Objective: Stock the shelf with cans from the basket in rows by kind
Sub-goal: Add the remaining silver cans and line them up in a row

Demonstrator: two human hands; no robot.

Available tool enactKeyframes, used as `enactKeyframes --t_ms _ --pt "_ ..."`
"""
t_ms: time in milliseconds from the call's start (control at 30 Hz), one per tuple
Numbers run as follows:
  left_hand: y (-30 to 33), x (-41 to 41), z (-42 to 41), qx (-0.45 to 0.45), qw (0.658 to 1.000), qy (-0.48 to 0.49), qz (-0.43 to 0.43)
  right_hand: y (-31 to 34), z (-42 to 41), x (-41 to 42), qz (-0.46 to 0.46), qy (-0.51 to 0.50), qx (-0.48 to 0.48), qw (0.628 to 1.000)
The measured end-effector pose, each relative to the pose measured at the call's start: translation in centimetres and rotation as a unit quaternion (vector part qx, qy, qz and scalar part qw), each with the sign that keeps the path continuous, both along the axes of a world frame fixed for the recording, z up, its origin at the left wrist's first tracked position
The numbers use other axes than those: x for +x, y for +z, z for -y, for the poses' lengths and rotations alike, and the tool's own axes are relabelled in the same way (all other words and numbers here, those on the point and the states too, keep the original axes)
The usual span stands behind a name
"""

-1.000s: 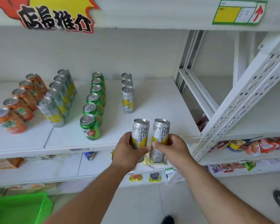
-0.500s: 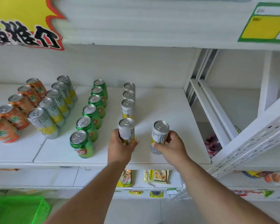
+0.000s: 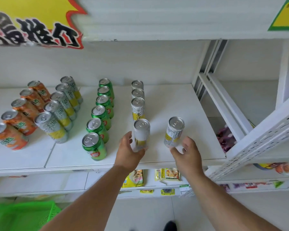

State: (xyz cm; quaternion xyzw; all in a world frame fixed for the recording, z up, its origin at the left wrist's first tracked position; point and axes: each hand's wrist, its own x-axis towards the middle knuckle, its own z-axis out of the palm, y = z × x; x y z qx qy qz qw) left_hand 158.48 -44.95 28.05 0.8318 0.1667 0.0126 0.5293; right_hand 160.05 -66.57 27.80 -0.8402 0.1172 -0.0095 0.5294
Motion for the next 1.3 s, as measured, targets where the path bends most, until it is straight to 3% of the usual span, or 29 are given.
enactKeyframes --t_ms 100,233,333,567,767,933,1067,1300 --pt "0.5 -0.2 -1.3 -0.025 1.0 -0.013 -0.009 0.4 -2.8 -4.5 0.064 -0.035 0.002 0.997" --pt "1.6 0.4 -2.3 -0.078 0.995 -0.064 -0.025 2.0 -6.9 -4.5 -0.056 0.123 0.051 0.99" --pt "2.1 0.2 -2.4 -0.098 0.985 -0.143 -0.008 2.4 -9.0 -2.3 -0.092 0.137 0.077 0.983" --pt "1.6 -2.3 -2.9 -0.131 0.985 -0.108 -0.011 3.1 -10.5 -0.5 -0.099 0.133 0.205 0.965" --pt "0.9 -3.8 -3.5 -0.089 0.989 -0.107 -0.046 2.8 -11.2 2.1 -0.139 0.117 0.267 0.946" --pt "1.6 -3.2 -4.3 -0.076 0.993 -0.079 -0.046 2.3 -11.0 2.7 -0.141 0.104 0.246 0.953" --pt "2.5 -2.0 -3.8 -0.08 0.992 -0.075 -0.057 0.6 -10.5 0.8 -0.088 0.065 0.164 0.98" --pt "1.4 -2.8 -1.6 -0.097 0.986 -0.122 -0.063 1.3 -10.8 0.8 -0.085 0.094 0.196 0.972"
